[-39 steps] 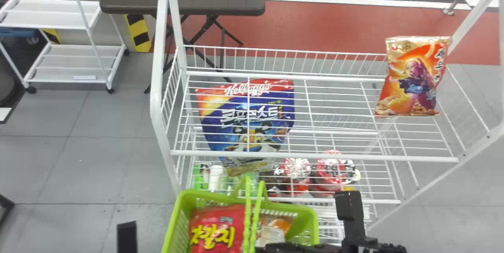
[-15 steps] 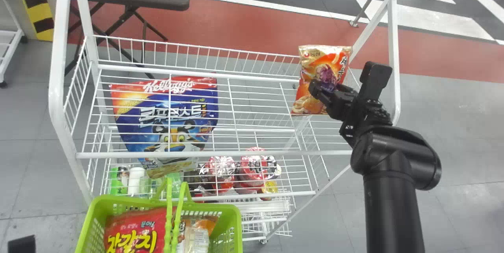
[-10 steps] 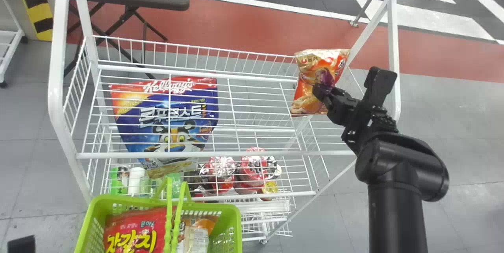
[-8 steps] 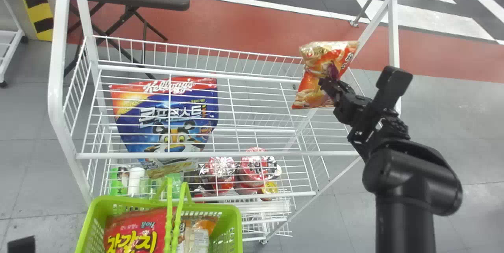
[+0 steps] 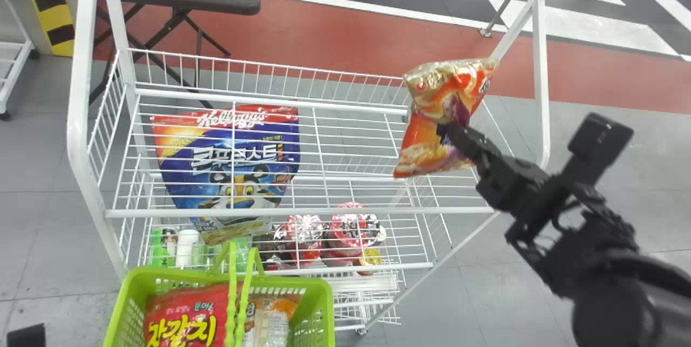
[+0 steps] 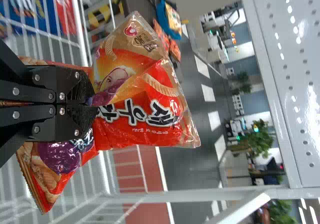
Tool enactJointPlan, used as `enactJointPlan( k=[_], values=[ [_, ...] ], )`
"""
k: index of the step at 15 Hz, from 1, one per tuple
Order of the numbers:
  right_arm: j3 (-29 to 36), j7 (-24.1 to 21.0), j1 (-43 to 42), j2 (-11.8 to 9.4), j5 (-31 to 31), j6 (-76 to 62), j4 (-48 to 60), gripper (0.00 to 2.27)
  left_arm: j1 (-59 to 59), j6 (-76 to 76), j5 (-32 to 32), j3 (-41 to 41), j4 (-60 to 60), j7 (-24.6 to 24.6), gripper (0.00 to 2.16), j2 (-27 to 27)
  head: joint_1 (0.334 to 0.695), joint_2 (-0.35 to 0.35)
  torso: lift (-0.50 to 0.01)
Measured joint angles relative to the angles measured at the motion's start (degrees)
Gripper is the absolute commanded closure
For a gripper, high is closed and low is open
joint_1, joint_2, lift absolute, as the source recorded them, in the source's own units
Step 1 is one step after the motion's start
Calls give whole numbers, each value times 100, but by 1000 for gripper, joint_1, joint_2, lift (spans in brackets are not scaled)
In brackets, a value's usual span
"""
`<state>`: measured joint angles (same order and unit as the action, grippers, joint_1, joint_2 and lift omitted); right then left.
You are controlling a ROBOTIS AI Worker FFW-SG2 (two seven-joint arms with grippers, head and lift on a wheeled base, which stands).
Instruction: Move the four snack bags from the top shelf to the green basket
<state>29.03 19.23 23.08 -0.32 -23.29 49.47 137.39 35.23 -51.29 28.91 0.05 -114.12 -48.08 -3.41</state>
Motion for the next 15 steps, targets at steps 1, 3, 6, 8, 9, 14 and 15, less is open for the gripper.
enactJointPlan(
  k=[1,3,6,8,9,14,15],
  values=[
    [26,3,370,20,-279,114,241,2243,13,0,0,15,-23,0,1730,-1,695,-350,0],
    [22,85,834,30,-780,733,435,2243,26,0,1,26,-45,-12,1730,10,695,-350,0],
    [-154,288,1223,32,-1035,1403,283,2243,67,0,0,14,-89,-17,1730,38,695,-350,0],
    [-461,304,1426,32,-1048,1430,-121,2243,94,0,-7,-4,-112,-17,1730,42,695,-350,0],
    [-620,349,1498,32,-1059,1416,-375,2243,100,0,-8,-12,-117,-17,1730,43,695,-350,0],
    [-1131,560,1576,32,-1348,1135,-1665,2243,117,0,-8,-53,-110,-18,1730,35,695,-350,0],
    [-1217,589,1602,32,-1363,1105,-1775,2243,122,0,-9,-53,-106,-17,1730,35,695,-350,0]
  ],
)
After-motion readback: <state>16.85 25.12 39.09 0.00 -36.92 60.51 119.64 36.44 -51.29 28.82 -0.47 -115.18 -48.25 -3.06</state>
